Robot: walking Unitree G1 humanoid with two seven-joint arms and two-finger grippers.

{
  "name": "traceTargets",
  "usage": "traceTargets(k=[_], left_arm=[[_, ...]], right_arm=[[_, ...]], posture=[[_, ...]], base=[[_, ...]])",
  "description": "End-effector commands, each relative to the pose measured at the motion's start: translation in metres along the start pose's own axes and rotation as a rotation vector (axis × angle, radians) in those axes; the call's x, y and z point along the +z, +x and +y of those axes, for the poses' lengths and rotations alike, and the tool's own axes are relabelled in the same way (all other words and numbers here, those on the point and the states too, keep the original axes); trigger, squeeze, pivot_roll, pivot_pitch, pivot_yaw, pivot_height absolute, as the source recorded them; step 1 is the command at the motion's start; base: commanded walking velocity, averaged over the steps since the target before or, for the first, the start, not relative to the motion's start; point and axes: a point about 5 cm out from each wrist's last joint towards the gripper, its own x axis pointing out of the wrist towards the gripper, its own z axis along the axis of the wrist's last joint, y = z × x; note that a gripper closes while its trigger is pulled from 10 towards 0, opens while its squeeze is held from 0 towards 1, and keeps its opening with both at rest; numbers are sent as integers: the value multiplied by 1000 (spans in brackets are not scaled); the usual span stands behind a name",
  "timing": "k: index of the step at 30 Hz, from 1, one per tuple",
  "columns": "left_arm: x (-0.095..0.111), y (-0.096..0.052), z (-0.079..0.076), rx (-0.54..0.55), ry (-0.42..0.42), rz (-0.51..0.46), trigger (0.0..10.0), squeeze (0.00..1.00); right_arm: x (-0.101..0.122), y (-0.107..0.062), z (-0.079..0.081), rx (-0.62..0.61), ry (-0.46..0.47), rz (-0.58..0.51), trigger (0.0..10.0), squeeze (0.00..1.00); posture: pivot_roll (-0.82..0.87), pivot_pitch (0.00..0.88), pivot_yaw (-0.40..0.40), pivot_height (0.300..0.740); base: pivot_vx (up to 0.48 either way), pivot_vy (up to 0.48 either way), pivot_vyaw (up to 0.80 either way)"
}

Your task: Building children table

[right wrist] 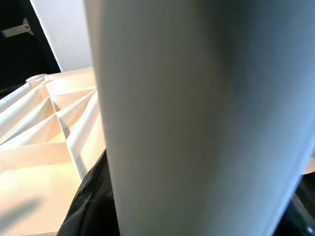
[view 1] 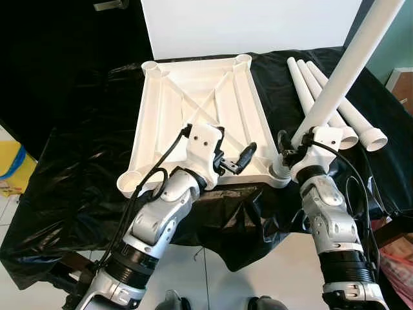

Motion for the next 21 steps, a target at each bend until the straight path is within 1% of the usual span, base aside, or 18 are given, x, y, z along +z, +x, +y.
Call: traceTargets(k=[1,5,6,13,21], left_arm=[[-4,-3,-10,-144,6,26,10000,0],[-5,-4,-11,-151,8,30,10000,0],[-5,-4,-12,-155,7,35,10000,0],[-5,-6,-13,-158,8,42,10000,0],[-6,-9,-16,-180,-1,57,10000,0]], right_arm=[[-8,-3,-2,0,9,20,10000,0],[-11,-4,0,15,8,16,10000,0],[-14,-7,3,47,-14,-3,10000,0],[-18,-13,8,101,-62,-54,10000,0],[-26,-16,10,115,-65,-42,10000,0]], posture=[[-125,70,30,740],[-125,70,30,740],[-123,73,29,740],[-119,79,29,740],[-120,88,33,740]], base=[[0,0,0],[0,0,0],[0,0,0],[0,0,0],[0,0,0]])
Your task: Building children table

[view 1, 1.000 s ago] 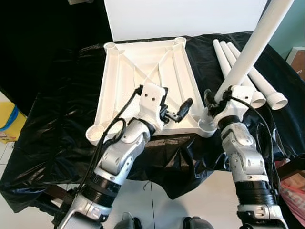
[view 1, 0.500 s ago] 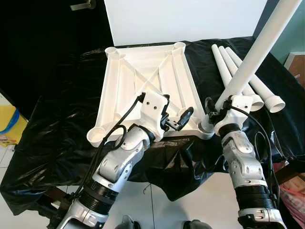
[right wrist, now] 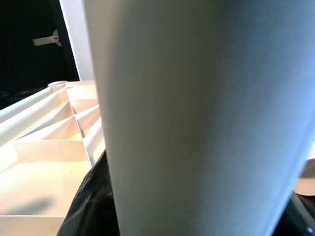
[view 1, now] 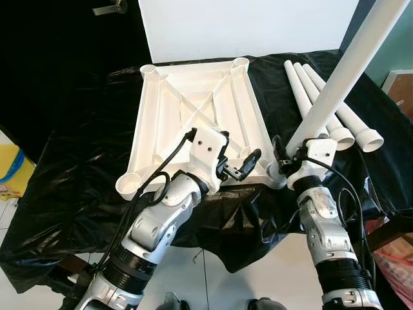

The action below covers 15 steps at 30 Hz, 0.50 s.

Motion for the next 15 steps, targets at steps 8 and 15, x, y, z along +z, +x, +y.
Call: traceTargets(k=[8,15], left_arm=[[-5,-4,-13,-182,-2,40,10000,0],[-6,-5,-14,-188,7,53,10000,0]], right_arm=[[-17,0,-2,1,14,53,10000,0],[-17,9,-1,23,10,53,10000,0]], posture=[[-122,100,40,740],[-118,106,41,740]], base=[[0,0,0],[0,0,0]])
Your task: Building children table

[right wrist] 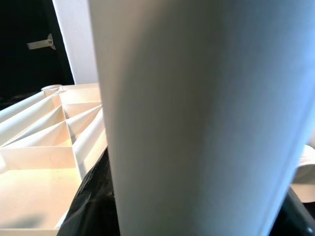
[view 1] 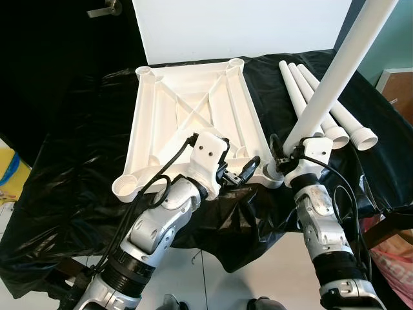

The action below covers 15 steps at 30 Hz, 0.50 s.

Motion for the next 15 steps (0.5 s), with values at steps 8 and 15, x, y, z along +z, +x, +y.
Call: traceTargets(k=[8,15], left_arm=[[-1,-3,-13,-176,18,22,10000,0],[0,-4,-12,-170,22,25,10000,0]], right_arm=[[-12,-1,12,118,-51,51,10000,0],[-13,-4,19,178,-112,45,10000,0]], posture=[[-114,108,40,740],[-112,111,38,740]], base=[[0,0,0],[0,0,0]])
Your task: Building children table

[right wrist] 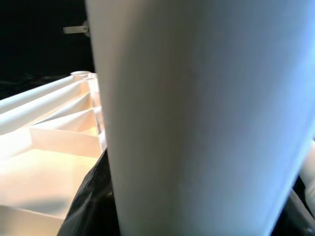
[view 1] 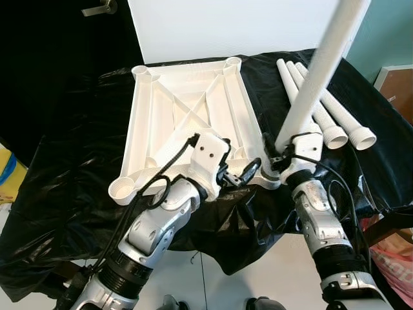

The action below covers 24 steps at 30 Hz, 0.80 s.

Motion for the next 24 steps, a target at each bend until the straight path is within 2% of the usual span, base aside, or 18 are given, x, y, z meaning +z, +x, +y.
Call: traceTargets(k=[1,9,24], left_arm=[[-1,-2,-11,-157,3,15,10000,0],[0,-1,-11,-164,16,17,10000,0],[-2,-2,-12,-165,17,24,10000,0]], right_arm=[[-12,-7,5,22,-2,56,10000,0],[-16,-12,4,47,-48,68,10000,0],[-20,-23,-3,24,-59,83,10000,0]], posture=[[-112,111,38,740],[-118,111,41,740],[-117,110,43,740]], base=[[0,0,0],[0,0,0],[0,0,0]])
